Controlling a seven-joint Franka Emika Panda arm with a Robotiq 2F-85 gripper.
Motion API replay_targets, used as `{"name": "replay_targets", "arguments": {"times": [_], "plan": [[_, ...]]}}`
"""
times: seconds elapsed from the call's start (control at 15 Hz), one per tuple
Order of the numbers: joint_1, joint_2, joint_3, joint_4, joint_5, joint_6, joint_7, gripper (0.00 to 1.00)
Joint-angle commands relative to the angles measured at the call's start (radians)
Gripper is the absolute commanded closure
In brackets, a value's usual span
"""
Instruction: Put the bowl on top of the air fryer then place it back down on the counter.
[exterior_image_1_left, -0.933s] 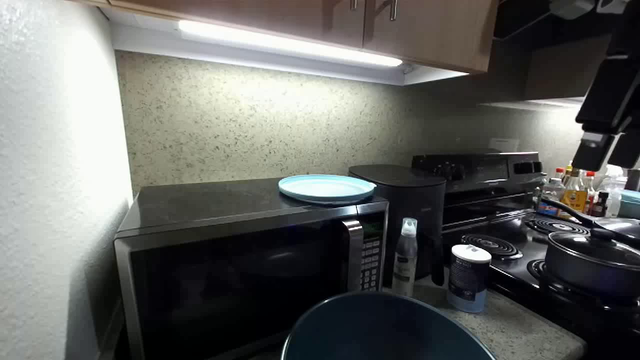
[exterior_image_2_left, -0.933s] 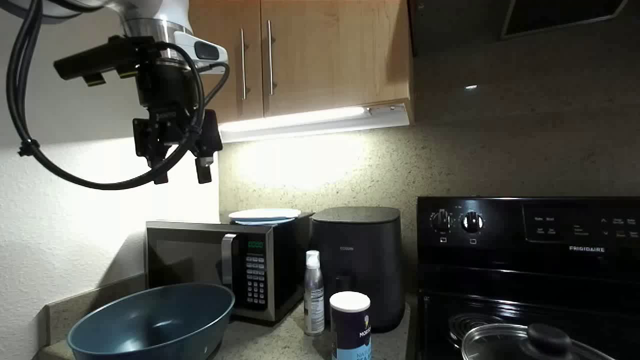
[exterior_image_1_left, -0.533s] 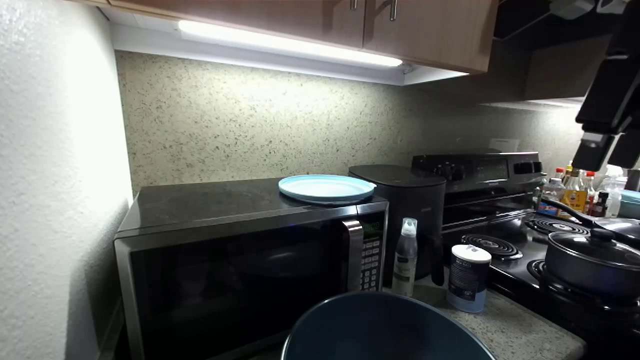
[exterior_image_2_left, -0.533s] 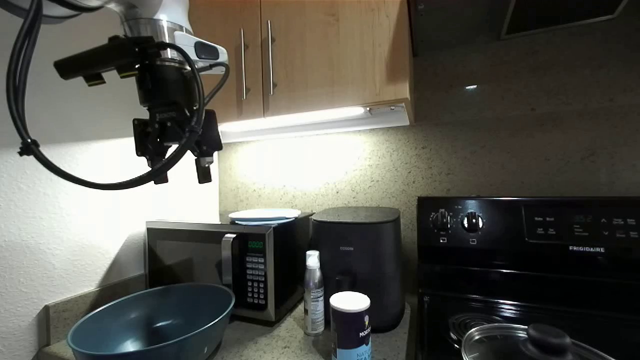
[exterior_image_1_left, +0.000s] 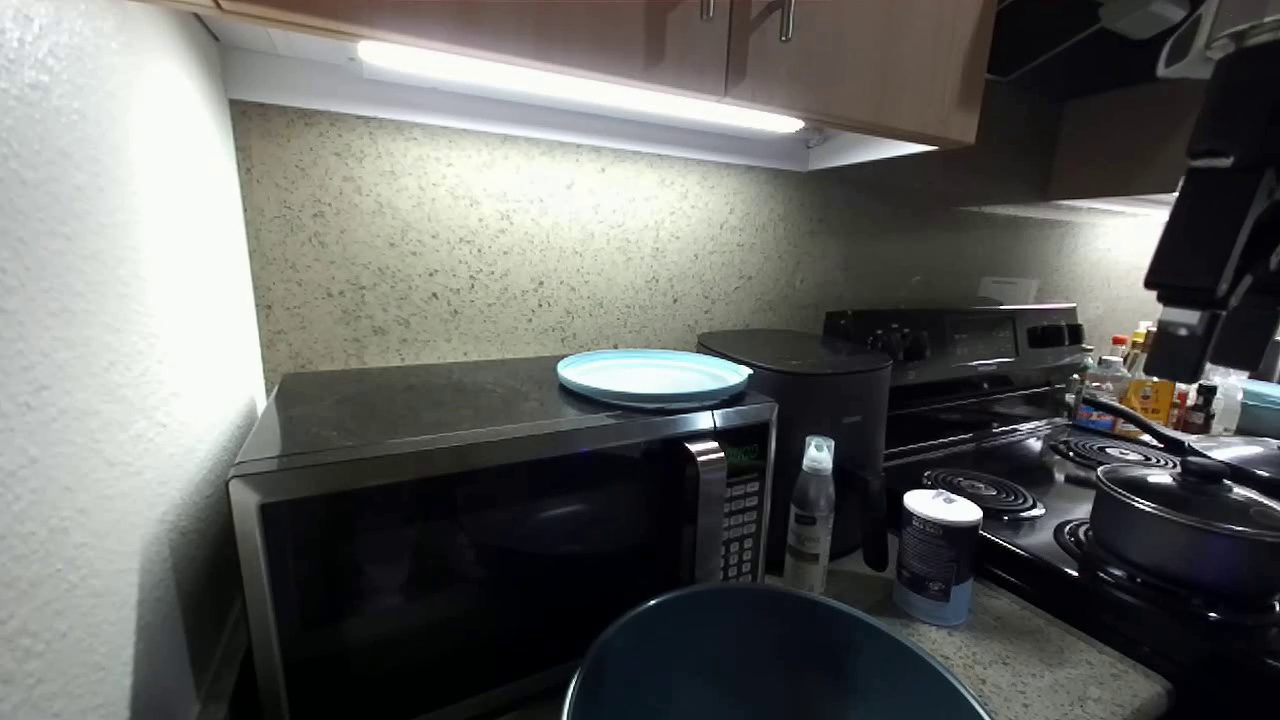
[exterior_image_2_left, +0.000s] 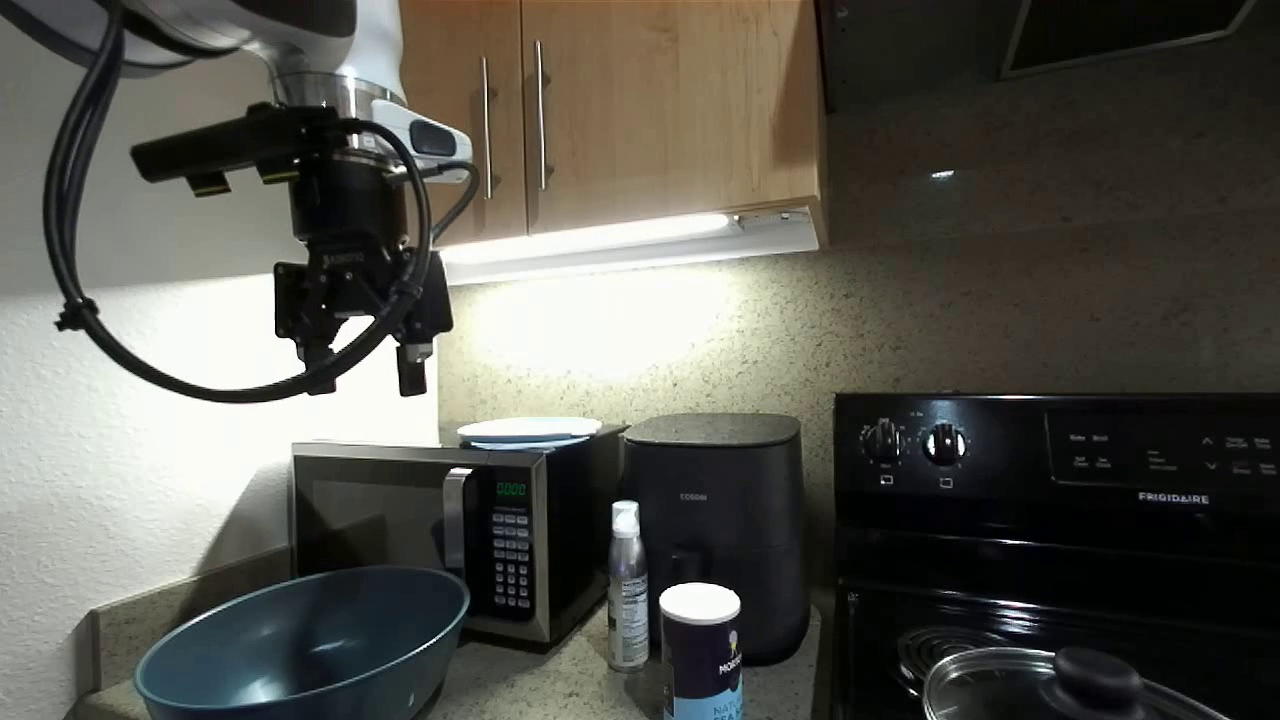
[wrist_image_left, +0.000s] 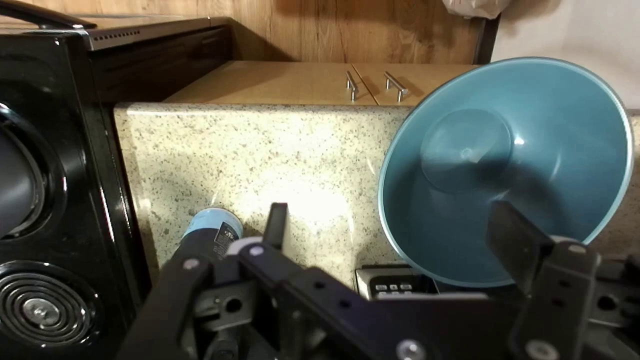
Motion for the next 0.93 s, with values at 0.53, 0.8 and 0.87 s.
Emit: {"name": "replay_targets", "arguments": {"times": [0.53, 0.8, 0.87], "plan": [[0.0, 0.152, -0.012, 0.009, -0.003, -0.018, -0.023, 0.0], [-0.009, 0.187, -0.001, 0.019, -0.015, -0.029, -0.006, 0.0], [-0.009, 0.221, 0.007, 0.009, -0.011, -0.006, 0.002, 0.0]]}}
